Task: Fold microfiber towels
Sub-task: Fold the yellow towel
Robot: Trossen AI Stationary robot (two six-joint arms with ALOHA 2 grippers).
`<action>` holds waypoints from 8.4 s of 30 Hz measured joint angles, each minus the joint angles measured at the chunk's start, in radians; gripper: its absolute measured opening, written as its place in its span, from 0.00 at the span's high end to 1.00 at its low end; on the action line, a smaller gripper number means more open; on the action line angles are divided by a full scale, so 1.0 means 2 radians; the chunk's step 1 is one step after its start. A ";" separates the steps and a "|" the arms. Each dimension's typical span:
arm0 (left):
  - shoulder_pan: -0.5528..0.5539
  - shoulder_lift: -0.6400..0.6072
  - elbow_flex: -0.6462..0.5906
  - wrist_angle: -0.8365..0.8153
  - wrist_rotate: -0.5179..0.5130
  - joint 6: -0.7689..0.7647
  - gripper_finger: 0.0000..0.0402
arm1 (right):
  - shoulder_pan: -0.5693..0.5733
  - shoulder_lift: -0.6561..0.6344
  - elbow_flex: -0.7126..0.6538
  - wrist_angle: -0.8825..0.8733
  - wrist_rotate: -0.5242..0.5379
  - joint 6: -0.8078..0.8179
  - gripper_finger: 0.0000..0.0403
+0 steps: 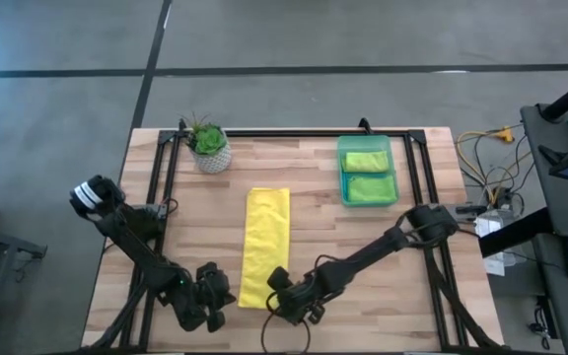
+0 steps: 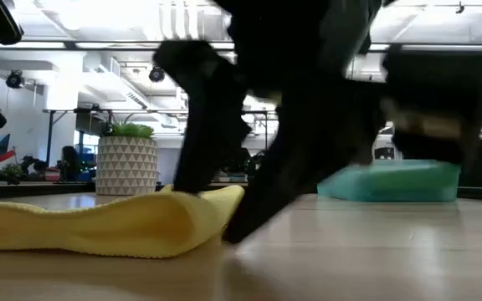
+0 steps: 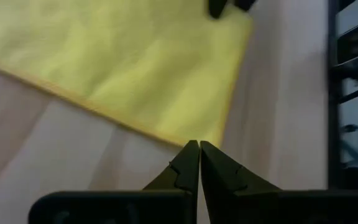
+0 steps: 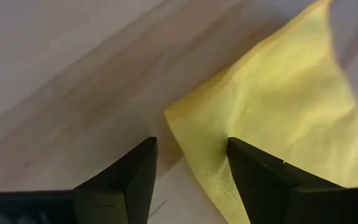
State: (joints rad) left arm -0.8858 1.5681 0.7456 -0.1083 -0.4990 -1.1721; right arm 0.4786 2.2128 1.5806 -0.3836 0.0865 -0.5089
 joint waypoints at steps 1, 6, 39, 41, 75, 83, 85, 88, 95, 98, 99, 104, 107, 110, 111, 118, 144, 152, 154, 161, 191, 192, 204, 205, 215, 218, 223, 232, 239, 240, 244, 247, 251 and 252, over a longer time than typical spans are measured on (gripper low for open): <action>-0.001 0.002 0.000 0.010 0.000 0.000 1.00 | 0.000 0.004 0.001 -0.001 -0.002 0.000 0.53; -0.006 0.008 0.001 0.032 0.000 0.000 1.00 | 0.000 0.011 0.005 -0.007 -0.010 -0.001 0.58; 0.128 0.021 -0.032 0.203 -0.050 0.158 1.00 | 0.024 -0.035 0.032 -0.055 -0.086 0.151 0.98; 0.158 0.034 -0.045 0.241 -0.035 0.171 1.00 | 0.030 -0.036 0.032 -0.056 -0.086 0.170 0.98; 0.193 0.131 -0.042 0.322 0.131 0.186 1.00 | 0.022 -0.122 0.001 -0.087 0.076 0.354 0.98; 0.192 0.082 -0.060 0.316 0.100 0.186 1.00 | 0.013 -0.147 -0.027 -0.092 0.085 0.357 0.98; 0.193 0.062 -0.067 0.315 0.097 0.198 1.00 | 0.012 -0.155 -0.036 -0.092 0.089 0.358 0.98; 0.193 0.029 -0.086 0.289 0.085 0.197 1.00 | 0.005 -0.165 -0.049 -0.085 0.098 0.359 0.98; 0.188 -0.039 -0.130 0.279 0.061 0.184 1.00 | -0.027 -0.171 -0.069 -0.067 0.102 0.355 0.98; 0.181 -0.056 -0.142 0.270 0.053 0.168 1.00 | -0.043 -0.171 -0.071 -0.062 0.101 0.343 0.98; 0.176 -0.061 -0.146 0.264 0.043 0.159 1.00 | -0.048 -0.171 -0.072 -0.061 0.101 0.338 0.98; 0.141 -0.073 -0.177 0.258 -0.013 0.094 1.00 | -0.080 -0.171 -0.075 -0.052 0.093 0.312 0.98; 0.116 -0.073 -0.191 0.258 -0.029 0.053 1.00 | -0.100 -0.171 -0.080 -0.040 0.075 0.302 0.98; 0.096 -0.073 -0.201 0.257 -0.038 0.023 1.00 | -0.117 -0.171 -0.087 -0.036 0.070 0.287 0.98; 0.090 -0.073 -0.203 0.257 -0.044 0.016 1.00 | -0.122 -0.171 -0.089 -0.034 0.068 0.279 0.98; 0.080 -0.074 -0.202 0.259 -0.070 0.012 1.00 | -0.156 -0.171 -0.104 -0.004 0.033 0.258 0.98; 0.081 -0.074 -0.201 0.260 -0.083 0.011 1.00 | -0.224 -0.120 -0.111 0.044 0.001 0.214 0.98; 0.083 -0.074 -0.201 0.273 -0.085 0.013 1.00 | -0.257 -0.120 -0.099 0.042 0.005 0.239 0.89; 0.083 -0.074 -0.201 0.276 -0.086 0.013 1.00 | -0.264 -0.120 -0.096 0.042 0.004 0.249 0.83; 0.092 -0.074 -0.179 0.285 -0.089 0.056 1.00 | -0.279 -0.130 -0.080 0.038 -0.032 0.280 0.61; 0.381 -0.090 -0.140 0.155 0.095 0.217 1.00 | -0.223 -0.172 -0.187 0.027 -0.059 0.429 0.96; 0.381 -0.100 -0.140 0.154 0.091 0.223 1.00 | -0.219 -0.174 -0.188 0.027 -0.059 0.420 0.96; 0.328 -0.071 -0.114 0.043 0.136 0.140 1.00 | -0.197 -0.149 -0.234 0.068 -0.056 0.452 0.97; 0.324 -0.060 -0.114 0.048 0.135 0.135 1.00 | -0.194 -0.145 -0.235 0.069 -0.059 0.453 0.97; 0.314 -0.005 -0.097 0.131 0.132 0.203 1.00 | -0.115 -0.141 -0.230 0.070 -0.103 0.538 0.97; 0.313 -0.017 -0.081 0.129 0.132 0.247 1.00 | -0.085 -0.150 -0.216 0.048 -0.102 0.553 0.97; 0.297 -0.070 -0.064 0.107 0.127 0.302 1.00 | -0.050 -0.175 -0.195 0.012 -0.031 0.574 0.97; 0.201 -0.086 -0.065 0.116 0.180 0.397 1.00 | -0.005 -0.175 -0.183 0.073 0.001 0.462 0.97; 0.180 -0.052 -0.056 0.120 0.184 0.410 0.97 | -0.008 -0.170 -0.187 0.098 -0.013 0.384 0.87; 0.180 -0.048 -0.053 0.124 0.184 0.411 0.94 | -0.009 -0.170 -0.188 0.098 -0.015 0.378 0.84; 0.180 -0.026 -0.032 0.130 0.175 0.433 0.78 | -0.014 -0.170 -0.198 0.098 -0.017 0.364 0.69; 0.180 -0.001 -0.018 0.130 0.174 0.435 0.62 | -0.015 -0.170 -0.210 0.098 -0.016 0.350 0.58; 0.180 0.037 -0.001 0.128 0.179 0.431 0.44 | -0.016 -0.170 -0.223 0.103 -0.016 0.329 0.48; 0.180 0.046 0.003 0.128 0.179 0.425 0.41 | -0.016 -0.170 -0.226 0.104 -0.013 0.325 0.46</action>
State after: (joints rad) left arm -0.5253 1.6596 0.7525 0.1487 -0.1404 -0.3213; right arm 0.4469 1.8736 1.1292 -0.1754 0.0611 0.1421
